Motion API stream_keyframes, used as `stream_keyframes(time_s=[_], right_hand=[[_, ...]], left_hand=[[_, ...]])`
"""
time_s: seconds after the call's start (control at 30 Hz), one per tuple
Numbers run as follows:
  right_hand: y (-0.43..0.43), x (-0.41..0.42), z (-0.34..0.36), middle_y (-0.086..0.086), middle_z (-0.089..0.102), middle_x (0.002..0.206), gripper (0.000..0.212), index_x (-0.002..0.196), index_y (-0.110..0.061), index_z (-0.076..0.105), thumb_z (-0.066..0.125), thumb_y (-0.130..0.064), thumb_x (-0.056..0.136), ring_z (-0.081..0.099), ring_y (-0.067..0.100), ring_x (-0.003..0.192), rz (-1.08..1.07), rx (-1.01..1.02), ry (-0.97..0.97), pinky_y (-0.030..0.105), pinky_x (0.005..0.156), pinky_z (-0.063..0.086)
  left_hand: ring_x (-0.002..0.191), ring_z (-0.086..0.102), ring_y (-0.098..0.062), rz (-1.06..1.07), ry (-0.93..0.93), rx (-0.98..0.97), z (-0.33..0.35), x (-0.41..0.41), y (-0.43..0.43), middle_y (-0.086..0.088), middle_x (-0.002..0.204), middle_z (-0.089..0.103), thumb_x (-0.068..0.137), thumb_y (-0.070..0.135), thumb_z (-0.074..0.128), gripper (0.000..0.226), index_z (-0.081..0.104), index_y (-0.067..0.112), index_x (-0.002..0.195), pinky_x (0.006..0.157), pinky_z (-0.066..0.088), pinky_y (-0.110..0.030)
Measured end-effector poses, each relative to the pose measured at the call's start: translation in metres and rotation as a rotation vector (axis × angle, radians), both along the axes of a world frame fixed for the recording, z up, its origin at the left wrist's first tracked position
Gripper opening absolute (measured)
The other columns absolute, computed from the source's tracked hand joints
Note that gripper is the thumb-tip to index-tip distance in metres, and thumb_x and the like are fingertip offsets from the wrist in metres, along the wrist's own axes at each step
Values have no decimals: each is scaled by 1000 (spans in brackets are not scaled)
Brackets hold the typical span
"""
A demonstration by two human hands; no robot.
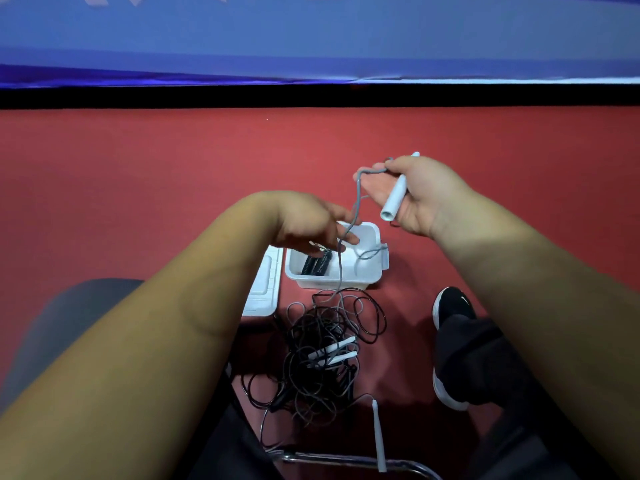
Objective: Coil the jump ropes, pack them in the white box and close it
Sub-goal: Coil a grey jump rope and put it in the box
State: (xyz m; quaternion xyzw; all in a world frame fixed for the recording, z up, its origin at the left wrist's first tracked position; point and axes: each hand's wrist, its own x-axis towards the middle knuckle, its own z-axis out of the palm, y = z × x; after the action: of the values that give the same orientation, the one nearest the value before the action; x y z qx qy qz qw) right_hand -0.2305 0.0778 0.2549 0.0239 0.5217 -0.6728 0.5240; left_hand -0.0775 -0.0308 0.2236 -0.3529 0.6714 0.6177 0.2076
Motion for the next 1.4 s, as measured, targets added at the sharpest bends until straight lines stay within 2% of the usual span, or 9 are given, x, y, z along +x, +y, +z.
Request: stream_keyframes(time_s=[0.23,0.33,0.53,0.63,0.77,0.9,1.0,1.2,1.4], right_hand=[[3,-18,3,26,76,84,23,103,5,60,42,-6,110,78,33,71,-103,-8,3,43,66,67],[3,-21,-5,30,70,111,24,112,5,54,43,-17,112,75,39,86,53,164,135,49,74,64],[4,-8,-26,15,73,120,26,105,-10,67,51,-30,107,71,35,106,481,426,324,47,103,53],[7,2,-31,5,78,110,19,105,-14,68,53,-26,106,70,28,105,648,408,343,41,101,53],[12,12,-34,3,74,132,35,130,-18,71,47,-35,113,66,26,122,836,264,348,41,108,46],[13,23,-30,2,77,127,29,125,-20,72,50,-34,112,65,33,131,833,157,381,49,117,46],[11,25,-25,5,79,120,25,124,-14,71,56,-30,110,73,36,117,769,110,434,55,109,53],[6,21,-8,11,80,113,20,116,-10,68,54,-23,110,78,40,97,530,1,370,49,86,65],[2,8,5,4,81,112,20,111,-14,65,48,-26,112,79,39,97,261,-108,176,45,81,66]], left_hand=[[102,70,-19,-61,22,-74,-13,1,-1,-7,116,77,110,15,50,22,71,13,114,73,49,-24],[84,76,-18,67,87,-9,-4,1,-3,-8,107,78,112,15,44,23,66,10,112,73,60,-29],[75,77,-15,481,276,187,22,-4,-9,-9,95,79,111,10,43,22,64,3,113,66,64,-25],[78,79,-21,662,371,353,28,-4,-18,-14,93,79,111,10,41,21,60,0,112,68,65,-29],[78,79,-28,862,479,428,28,1,-32,-20,93,76,112,7,39,19,55,-3,115,66,65,-34],[85,77,-32,988,530,379,25,4,-43,-20,98,74,113,10,36,23,56,-1,109,74,65,-39],[92,74,-36,1044,530,369,24,5,-48,-25,104,71,114,16,33,26,53,-1,115,76,65,-43],[84,78,-29,732,254,56,15,4,-41,-12,111,77,112,26,37,33,56,5,129,72,64,-39],[117,71,-30,296,94,68,21,5,-14,-10,118,77,110,22,39,27,64,14,117,95,53,-41]])
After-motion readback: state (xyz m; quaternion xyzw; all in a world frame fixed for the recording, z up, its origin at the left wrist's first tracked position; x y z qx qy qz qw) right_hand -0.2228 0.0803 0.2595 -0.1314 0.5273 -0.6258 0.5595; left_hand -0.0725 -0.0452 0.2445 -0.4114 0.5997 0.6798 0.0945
